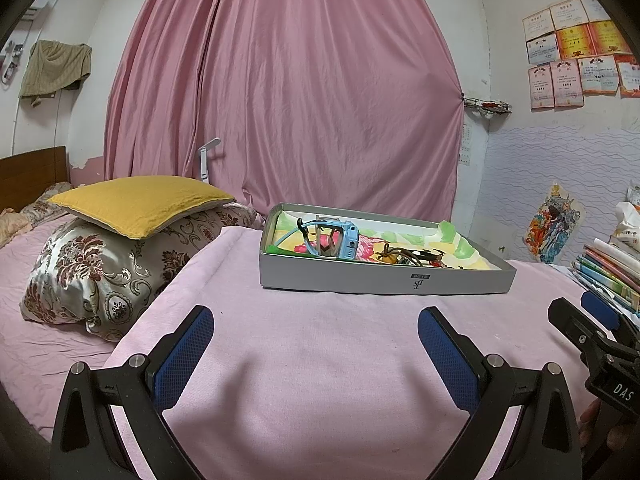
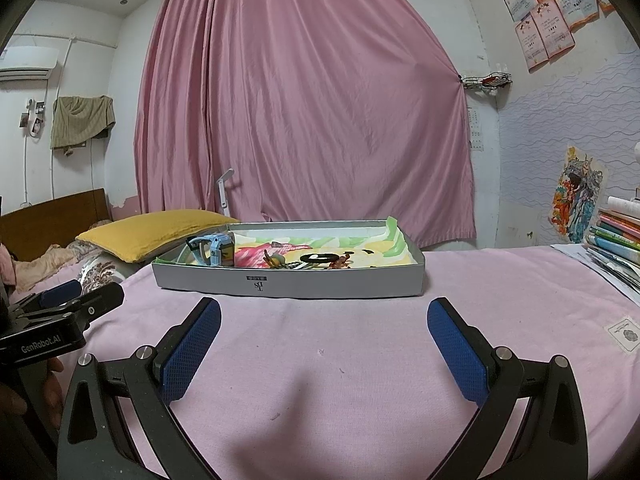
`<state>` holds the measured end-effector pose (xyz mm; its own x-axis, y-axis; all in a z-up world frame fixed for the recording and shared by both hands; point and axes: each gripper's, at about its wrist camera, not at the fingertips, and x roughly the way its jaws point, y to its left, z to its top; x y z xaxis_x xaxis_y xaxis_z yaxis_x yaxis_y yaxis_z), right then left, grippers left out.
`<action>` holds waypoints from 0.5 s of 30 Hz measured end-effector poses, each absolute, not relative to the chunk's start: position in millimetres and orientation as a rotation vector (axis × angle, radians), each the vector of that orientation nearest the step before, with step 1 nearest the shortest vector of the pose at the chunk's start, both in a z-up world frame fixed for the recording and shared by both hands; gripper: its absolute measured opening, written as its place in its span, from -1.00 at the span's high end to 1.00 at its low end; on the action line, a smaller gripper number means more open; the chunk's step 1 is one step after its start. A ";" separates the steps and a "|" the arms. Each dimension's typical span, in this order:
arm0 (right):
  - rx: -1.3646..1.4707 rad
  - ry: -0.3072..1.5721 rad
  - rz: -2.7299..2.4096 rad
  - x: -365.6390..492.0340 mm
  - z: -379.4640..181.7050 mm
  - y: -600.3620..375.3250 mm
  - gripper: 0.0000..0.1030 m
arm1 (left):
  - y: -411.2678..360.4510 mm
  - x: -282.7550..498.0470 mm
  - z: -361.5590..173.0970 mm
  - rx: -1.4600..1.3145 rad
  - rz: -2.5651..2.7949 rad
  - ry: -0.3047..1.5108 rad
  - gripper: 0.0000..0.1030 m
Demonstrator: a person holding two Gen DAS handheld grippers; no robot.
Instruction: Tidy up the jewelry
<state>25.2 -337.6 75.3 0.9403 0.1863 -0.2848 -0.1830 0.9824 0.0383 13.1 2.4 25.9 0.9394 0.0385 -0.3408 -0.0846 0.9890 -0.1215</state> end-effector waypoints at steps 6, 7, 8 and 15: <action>0.013 0.291 0.189 24.6 74.8 -337.4 -0.97 | 2.4 13.3 25.8 -0.135 0.063 0.345 -0.99; 0.013 0.291 0.189 24.6 75.0 -337.9 -0.97 | 2.3 13.5 25.8 -0.135 0.063 0.345 -0.99; 0.013 0.292 0.189 24.6 74.9 -337.8 -0.97 | 2.1 13.8 25.8 -0.135 0.063 0.345 -0.99; 0.014 0.291 0.188 24.4 74.9 -337.3 -0.97 | 2.5 13.3 25.9 -0.135 0.063 0.345 -0.99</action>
<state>24.4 -337.3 74.9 0.9404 0.1867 -0.2842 -0.1827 0.9823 0.0410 13.3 2.5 25.9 0.9393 0.0381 -0.3409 -0.0841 0.9891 -0.1210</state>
